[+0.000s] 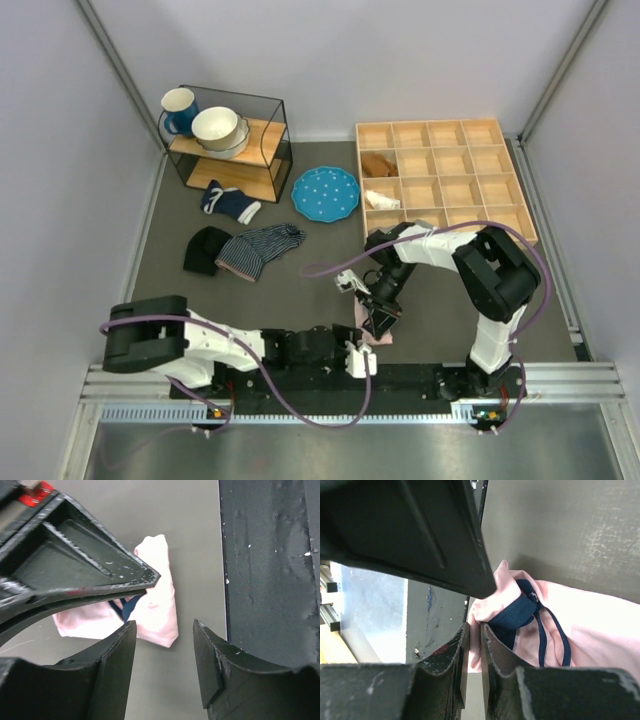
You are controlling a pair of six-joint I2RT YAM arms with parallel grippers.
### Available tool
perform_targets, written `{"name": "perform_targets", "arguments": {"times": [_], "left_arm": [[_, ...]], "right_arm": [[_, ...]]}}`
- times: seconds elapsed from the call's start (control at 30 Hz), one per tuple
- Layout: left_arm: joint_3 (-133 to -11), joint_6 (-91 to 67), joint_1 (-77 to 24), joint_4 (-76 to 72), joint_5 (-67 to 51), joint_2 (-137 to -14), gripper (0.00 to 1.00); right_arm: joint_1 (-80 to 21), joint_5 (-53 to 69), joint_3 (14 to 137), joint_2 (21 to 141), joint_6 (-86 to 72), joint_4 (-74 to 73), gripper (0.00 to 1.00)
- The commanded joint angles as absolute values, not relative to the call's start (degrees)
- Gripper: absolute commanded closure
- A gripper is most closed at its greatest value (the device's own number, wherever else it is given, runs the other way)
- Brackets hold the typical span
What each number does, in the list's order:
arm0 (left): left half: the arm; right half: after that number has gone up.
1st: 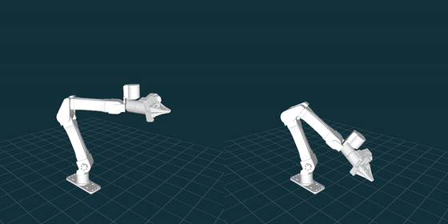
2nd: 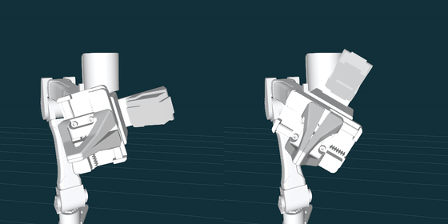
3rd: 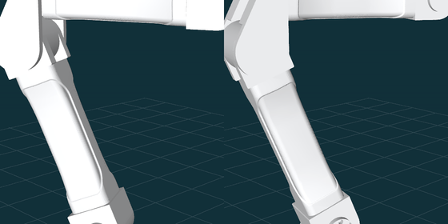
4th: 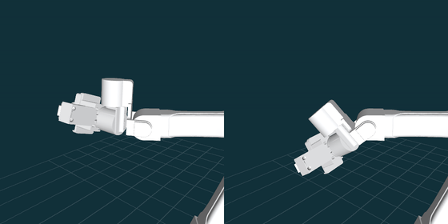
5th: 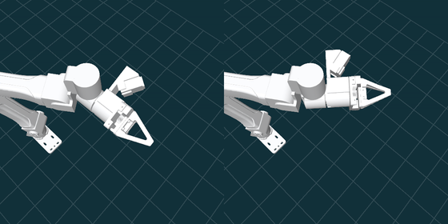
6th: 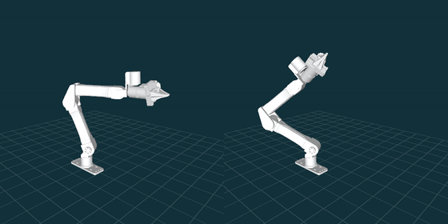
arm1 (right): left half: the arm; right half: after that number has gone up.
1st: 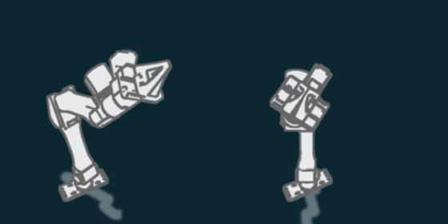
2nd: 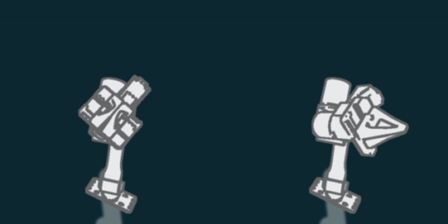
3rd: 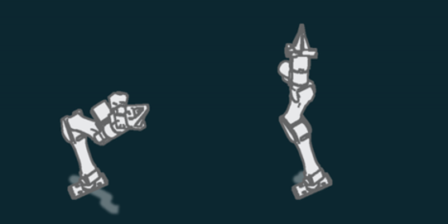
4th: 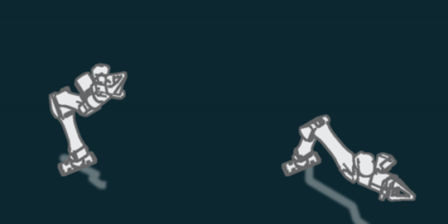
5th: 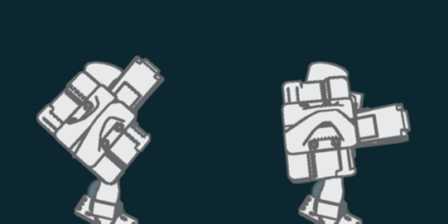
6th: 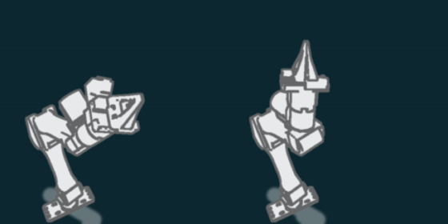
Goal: Roll the underwear
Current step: Roll the underwear to the center of the board.
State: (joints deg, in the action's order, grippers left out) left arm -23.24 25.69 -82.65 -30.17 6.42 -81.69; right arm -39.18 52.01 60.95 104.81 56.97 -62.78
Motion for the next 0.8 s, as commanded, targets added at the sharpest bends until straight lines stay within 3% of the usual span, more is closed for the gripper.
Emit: {"name": "perform_targets", "arguments": {"times": [0.0,0.6,0.73,0.77], "left_arm": [[-20.75,26.81,-83.85,-33.93,8.61,-74.89,0.44],[-28.03,29.79,-83.76,-31.73,12.04,-87.80,0.42],[-28.65,29.71,-83.67,-30.77,10.99,-88.94,0.60],[-29.09,29.18,-83.67,-30.33,10.73,-89.03,0.79]], "right_arm": [[-38.58,54.23,62.84,105.64,58.45,-64.25,0.86],[-38.32,53.88,62.75,106.26,58.71,-64.78,0.86],[-38.23,53.70,62.75,106.26,58.71,-64.78,0.85],[-38.23,53.70,62.75,106.35,58.71,-64.78,0.85]]}}
